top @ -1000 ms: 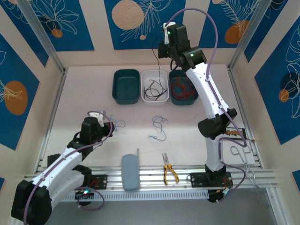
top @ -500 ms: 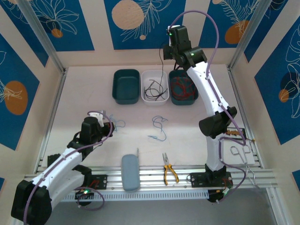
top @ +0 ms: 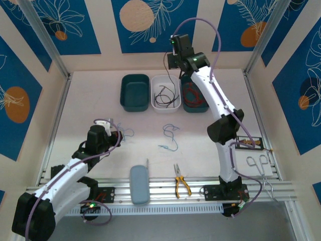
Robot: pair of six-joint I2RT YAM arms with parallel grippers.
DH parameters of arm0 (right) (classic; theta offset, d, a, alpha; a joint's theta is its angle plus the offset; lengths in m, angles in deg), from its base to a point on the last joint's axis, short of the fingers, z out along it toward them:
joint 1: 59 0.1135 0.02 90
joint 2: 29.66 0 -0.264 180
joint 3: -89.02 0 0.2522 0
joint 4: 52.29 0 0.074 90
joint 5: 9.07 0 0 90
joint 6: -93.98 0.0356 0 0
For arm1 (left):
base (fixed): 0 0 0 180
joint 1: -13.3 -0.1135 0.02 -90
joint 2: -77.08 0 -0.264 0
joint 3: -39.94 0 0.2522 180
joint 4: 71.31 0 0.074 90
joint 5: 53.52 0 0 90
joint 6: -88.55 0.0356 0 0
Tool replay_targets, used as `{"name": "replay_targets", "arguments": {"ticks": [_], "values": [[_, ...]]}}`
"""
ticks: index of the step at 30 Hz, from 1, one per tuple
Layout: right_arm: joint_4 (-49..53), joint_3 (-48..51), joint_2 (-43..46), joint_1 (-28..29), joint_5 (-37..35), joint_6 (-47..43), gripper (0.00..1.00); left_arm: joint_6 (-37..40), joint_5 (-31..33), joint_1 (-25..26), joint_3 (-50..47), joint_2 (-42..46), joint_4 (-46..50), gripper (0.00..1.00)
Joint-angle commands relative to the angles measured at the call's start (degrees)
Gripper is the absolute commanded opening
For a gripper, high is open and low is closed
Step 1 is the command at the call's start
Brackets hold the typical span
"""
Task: Untangle the cables
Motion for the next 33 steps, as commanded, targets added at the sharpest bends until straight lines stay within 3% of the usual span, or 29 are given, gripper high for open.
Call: {"name": "replay_targets", "arguments": {"ticks": [1,7,16,24,33], "values": [[-0.2,-3.6,-4.8,0.9,4.9,1.2,0.00,0.7,-0.4,-0.4,-0.2,-0.2,0.5,0.03],[0.1,-3.6,-9.1,1.7,11.8,2.4,0.00,0.6,-0.1,-0.4,-0.4,-0.1,0.6,0.03],[-0.6,7.6,-6.7,0.9,16.0,5.0,0.00,0.6,0.0,-0.4,-0.5,-0.6,0.4,0.03],[0.4,15.0,-4.5,-1.5,16.4,10.2,0.00,0.6,-0.5,-0.4,-0.6,-1.8,-0.6,0.03],[7.4,11.9,-8.5,-4.6,10.9,17.7,0.00,0.6,-0.6,-0.4,-0.4,-2.3,-0.8,0.03]]}}
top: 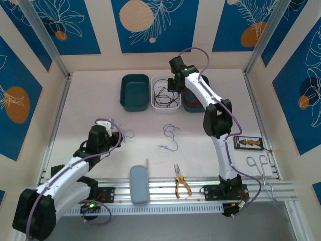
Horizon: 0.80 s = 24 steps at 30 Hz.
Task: Untangle the cables
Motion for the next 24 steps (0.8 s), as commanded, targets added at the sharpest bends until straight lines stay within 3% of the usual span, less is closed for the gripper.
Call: {"name": "replay_targets", "arguments": {"ticks": [1,8,24], "values": [[3.7,-2.1,0.0,-0.7,-2.2,4.4,0.00,0.7,-0.6,-0.5,-0.3,0.0,-0.6,0.03],[3.1,-4.0,-3.1,0.1,-1.8,3.9,0.00,0.8,-0.8,-0.4,-0.2,-0.4,-0.3,0.03],[3.9,-14.9,-13.5,2.7,-12.5,-0.5,0.00,0.9,-0.8,-0.4,0.2,-0.5,0.3,0.04]]}}
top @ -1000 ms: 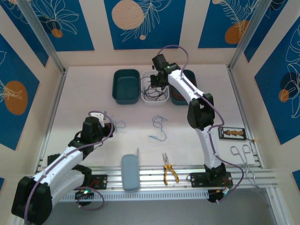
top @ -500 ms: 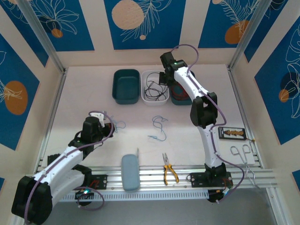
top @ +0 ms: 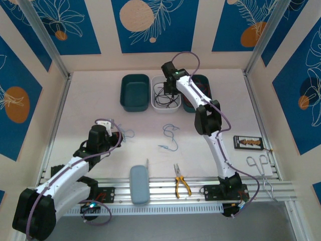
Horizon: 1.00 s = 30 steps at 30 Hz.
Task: Untangle the cables
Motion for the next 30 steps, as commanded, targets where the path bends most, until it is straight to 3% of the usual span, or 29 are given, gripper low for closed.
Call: {"name": "replay_targets", "arguments": {"ticks": [1,6,9,22,30], "values": [[1.1,-2.9,-1.2,0.3,-3.3,-1.8,0.01,0.9,-0.7,-0.4,0.3,-0.4,0.4,0.04],[2.3,-5.7,0.0,0.4,-2.8,-4.1,0.26,1.1,-0.6,-0.4,0.8,-0.6,0.4,0.06],[2.4,-5.3,2.1,0.4,-2.4,-4.8,0.35,1.1,-0.8,-0.4,1.1,-1.0,0.1,0.06],[2.4,2.0,13.1,0.6,2.7,-2.8,0.42,0.9,-2.2,-0.4,2.2,-3.0,-1.3,0.06],[-1.9,17.4,27.0,2.7,8.8,-1.7,0.50,-0.1,-3.0,-0.4,3.6,-1.4,0.0,0.06]]}}
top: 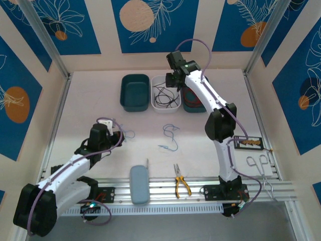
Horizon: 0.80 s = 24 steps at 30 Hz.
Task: Untangle the cables
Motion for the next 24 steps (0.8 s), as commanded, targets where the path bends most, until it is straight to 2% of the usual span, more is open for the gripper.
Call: {"name": "replay_targets", "arguments": {"ticks": [1,5,9,14,20,24], "values": [[-4.1,8.7,8.8,1.7,7.3,1.0,0.50,-0.1,-1.7,-0.5,2.6,1.8,0.9,0.05],[-13.0,23.7,18.6,2.4,18.7,2.0,0.52,-0.6,-3.2,-0.5,4.4,3.1,2.4,0.03],[-22.0,37.6,26.2,3.4,28.1,4.1,0.54,-1.4,-7.7,-0.5,7.2,3.8,2.6,0.00],[-33.1,51.7,32.6,7.8,31.7,3.2,0.59,-2.2,-12.8,-0.4,11.0,3.3,2.4,0.00],[-40.2,56.6,32.1,11.6,36.0,3.6,0.60,-1.5,-17.1,-0.4,14.3,1.1,3.5,0.00],[-42.7,55.9,30.2,14.4,35.6,2.5,0.63,-2.7,-18.1,-0.5,13.9,0.4,1.9,0.00]]}}
